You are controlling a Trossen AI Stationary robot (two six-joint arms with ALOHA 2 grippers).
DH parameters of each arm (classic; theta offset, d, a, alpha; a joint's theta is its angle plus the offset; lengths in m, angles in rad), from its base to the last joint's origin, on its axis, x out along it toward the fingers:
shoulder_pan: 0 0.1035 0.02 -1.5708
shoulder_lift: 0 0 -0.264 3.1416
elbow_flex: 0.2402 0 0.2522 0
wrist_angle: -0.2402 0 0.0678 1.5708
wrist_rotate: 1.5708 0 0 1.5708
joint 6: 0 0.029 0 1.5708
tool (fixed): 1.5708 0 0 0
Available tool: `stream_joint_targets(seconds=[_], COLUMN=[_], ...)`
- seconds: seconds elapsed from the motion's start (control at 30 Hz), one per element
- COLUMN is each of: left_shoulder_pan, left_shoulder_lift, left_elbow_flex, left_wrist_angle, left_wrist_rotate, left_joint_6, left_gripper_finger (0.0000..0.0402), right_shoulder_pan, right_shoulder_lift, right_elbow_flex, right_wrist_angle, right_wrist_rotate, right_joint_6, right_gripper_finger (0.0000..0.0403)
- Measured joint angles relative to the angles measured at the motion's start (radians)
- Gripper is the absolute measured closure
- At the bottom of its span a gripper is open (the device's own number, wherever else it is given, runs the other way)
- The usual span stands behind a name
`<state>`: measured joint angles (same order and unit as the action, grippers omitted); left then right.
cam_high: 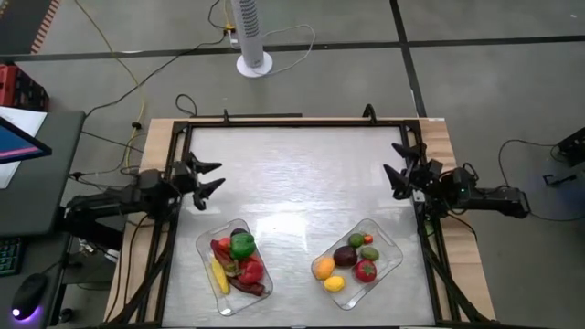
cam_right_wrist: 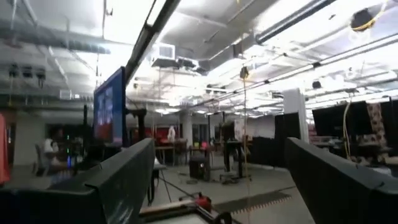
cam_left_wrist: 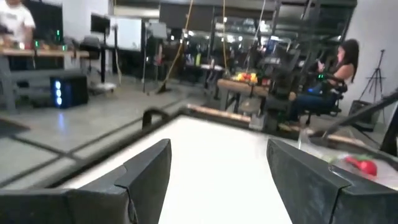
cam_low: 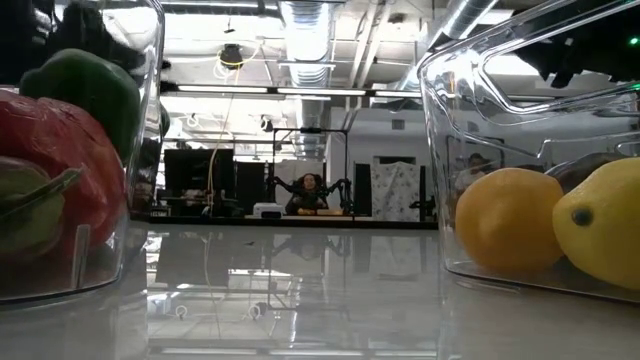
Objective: Sort produce into baskets
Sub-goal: Return to Home Position
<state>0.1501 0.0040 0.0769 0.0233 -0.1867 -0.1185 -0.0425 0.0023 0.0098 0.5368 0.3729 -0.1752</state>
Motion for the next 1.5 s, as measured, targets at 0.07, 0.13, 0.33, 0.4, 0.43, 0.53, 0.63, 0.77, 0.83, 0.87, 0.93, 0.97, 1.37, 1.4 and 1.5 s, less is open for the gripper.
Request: stream_joint_targets(seconds=[0.07,0.13,0.33,0.4,0.43,0.53,0.63,0.77,0.83,0.87,0.93,0.97,1.37,1.4,1.5], left_shoulder_pan=[0.000,0.000,0.000,0.000,0.000,0.000,0.000,0.000,0.000,0.000,0.000,0.000,0.000,0.000,0.000], left_shoulder_lift=[0.000,0.000,0.022,0.021,0.021,0.021,0.021,0.021,0.021,0.021,0.021,0.021,0.022,0.022,0.022], left_elbow_flex=[-0.034,-0.067,-0.067,-0.067,-0.067,-0.067,-0.067,-0.067,-0.068,-0.068,-0.068,-0.068,-0.068,-0.067,-0.065], left_wrist_angle=[0.008,0.020,0.050,0.054,0.053,0.053,0.053,0.074,0.111,0.124,0.131,0.126,0.049,0.044,0.032], left_wrist_rotate=[-0.004,-0.008,-0.051,-0.091,-0.109,-0.138,-0.142,-0.142,-0.142,-0.143,-0.142,-0.143,-0.139,-0.138,-0.136], left_joint_6=[-0.019,-0.026,0.042,0.072,0.084,0.150,0.209,0.209,0.207,0.214,0.245,0.268,0.292,0.296,0.295], left_gripper_finger=[0.0150,0.0150,0.0150,0.0150,0.0150,0.0150,0.0150,0.0150,0.0150,0.0150,0.0150,0.0150,0.0150,0.0150,0.0150], right_shoulder_pan=[0.001,0.001,-0.003,-0.012,-0.014,-0.023,-0.027,-0.027,-0.027,-0.027,-0.027,-0.027,-0.024,-0.024,-0.024], right_shoulder_lift=[0.003,0.006,0.003,0.004,0.004,0.004,0.004,0.004,0.004,0.004,0.004,0.004,0.004,0.004,0.004], right_elbow_flex=[-0.001,-0.001,-0.002,-0.002,-0.002,-0.002,-0.002,-0.002,-0.002,-0.002,-0.003,-0.003,-0.003,-0.003,-0.003], right_wrist_angle=[0.012,0.021,0.014,0.009,0.005,-0.045,-0.142,-0.297,-0.372,-0.397,-0.439,-0.456,-0.466,-0.467,-0.469], right_wrist_rotate=[-0.019,-0.033,-0.028,-0.022,-0.019,-0.004,-0.005,-0.005,-0.005,-0.004,-0.005,-0.005,-0.007,-0.007,-0.007], right_joint_6=[-0.009,-0.015,-0.042,-0.033,-0.023,0.026,0.099,0.117,0.110,0.095,0.073,0.077,0.046,0.046,0.046], right_gripper_finger=[0.0019,0.0019,0.0019,0.0019,0.0019,0.0019,0.0019,0.0019,0.0019,0.0019,0.0019,0.0019,0.0019,0.0019,0.0019])
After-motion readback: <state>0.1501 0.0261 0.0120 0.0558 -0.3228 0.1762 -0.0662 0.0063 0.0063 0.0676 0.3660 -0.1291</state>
